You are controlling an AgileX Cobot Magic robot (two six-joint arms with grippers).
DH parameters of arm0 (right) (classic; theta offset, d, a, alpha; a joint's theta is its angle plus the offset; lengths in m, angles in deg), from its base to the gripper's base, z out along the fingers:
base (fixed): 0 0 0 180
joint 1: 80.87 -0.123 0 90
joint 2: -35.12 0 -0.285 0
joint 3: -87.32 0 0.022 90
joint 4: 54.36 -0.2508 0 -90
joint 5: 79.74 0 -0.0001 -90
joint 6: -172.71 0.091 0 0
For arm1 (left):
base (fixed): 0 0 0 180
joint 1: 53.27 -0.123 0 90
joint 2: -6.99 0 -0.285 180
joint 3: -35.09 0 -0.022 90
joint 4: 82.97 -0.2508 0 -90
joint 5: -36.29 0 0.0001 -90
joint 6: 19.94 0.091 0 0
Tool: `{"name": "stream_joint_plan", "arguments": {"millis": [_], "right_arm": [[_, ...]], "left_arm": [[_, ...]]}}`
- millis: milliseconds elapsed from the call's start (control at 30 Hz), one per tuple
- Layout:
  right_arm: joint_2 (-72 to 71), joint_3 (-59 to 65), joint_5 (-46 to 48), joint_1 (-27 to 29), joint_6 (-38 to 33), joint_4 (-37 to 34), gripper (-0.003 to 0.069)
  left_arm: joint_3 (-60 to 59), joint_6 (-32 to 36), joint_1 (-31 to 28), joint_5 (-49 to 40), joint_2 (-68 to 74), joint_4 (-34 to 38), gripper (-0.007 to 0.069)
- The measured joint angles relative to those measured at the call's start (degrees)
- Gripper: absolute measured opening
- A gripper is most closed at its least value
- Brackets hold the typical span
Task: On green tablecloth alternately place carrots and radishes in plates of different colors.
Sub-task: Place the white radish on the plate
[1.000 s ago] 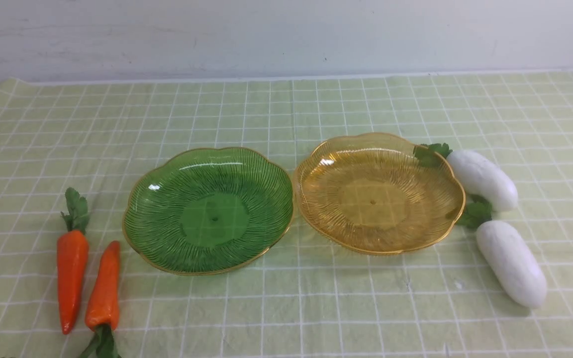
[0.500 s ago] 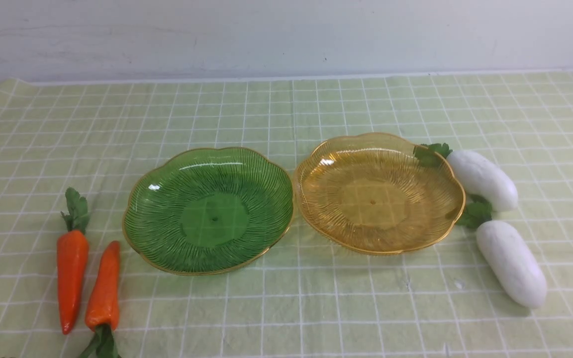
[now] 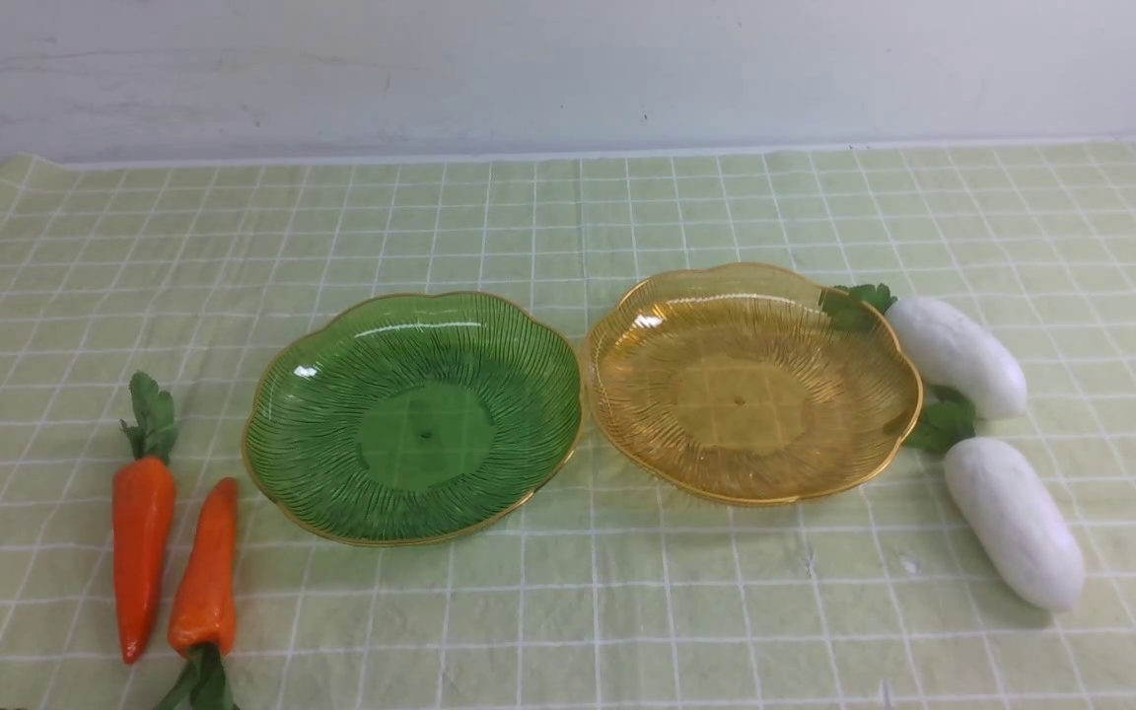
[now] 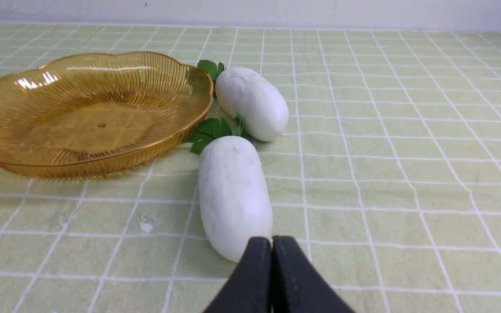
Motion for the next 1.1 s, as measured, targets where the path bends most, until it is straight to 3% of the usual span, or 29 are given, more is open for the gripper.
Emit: {"name": "stream_joint_plan", "arguments": {"millis": [100,167,200,367,433,567,900,1000,1100], "right_arm": [[0.0,0.0,0.0,0.0,0.06,-0.08,-0.0015],[0.0,0.03,-0.48,0.0,2.13,-3.15,-0.0015],[0.0,0.03,-0.56,0.0,2.51,-4.1,-0.0015],[0.0,0.35,-1.16,0.0,9.77,-21.59,-0.0015],[0.0,0.49,-1.45,0.0,12.0,-29.16,-0.0015],[0.0,0.53,-1.94,0.0,13.37,-37.05,-0.0015],[0.0,0.59,-4.45,0.0,13.26,-38.24,-0.0015],[0.0,0.42,-5.7,0.0,10.7,-38.24,-0.0015],[0.23,-4.67,-6.21,0.0,2.81,-37.29,-0.0015]], "left_arm": [[0.0,-1.0,-0.18,0.35,0.0,0.14,-0.0008],[0.0,-6.72,-0.18,0.68,0.0,8.53,-0.0008],[0.0,-7.99,-0.18,0.75,0.0,9.43,-0.0008],[0.0,-25.07,-0.18,0.88,0.0,37.84,-0.0008],[0.0,-26.7,-0.18,1.62,0.0,42.76,-0.0008],[0.0,-26.68,-0.18,3.59,0.0,45.34,-0.0008],[8.19,-14.23,-0.18,2.56,0.46,45.54,-0.0008],[11.86,-11.6,-0.18,0.94,3.64,45.43,-0.0008],[17.41,-7.38,-0.18,-5.87,12.55,43.43,-0.0008]]}}
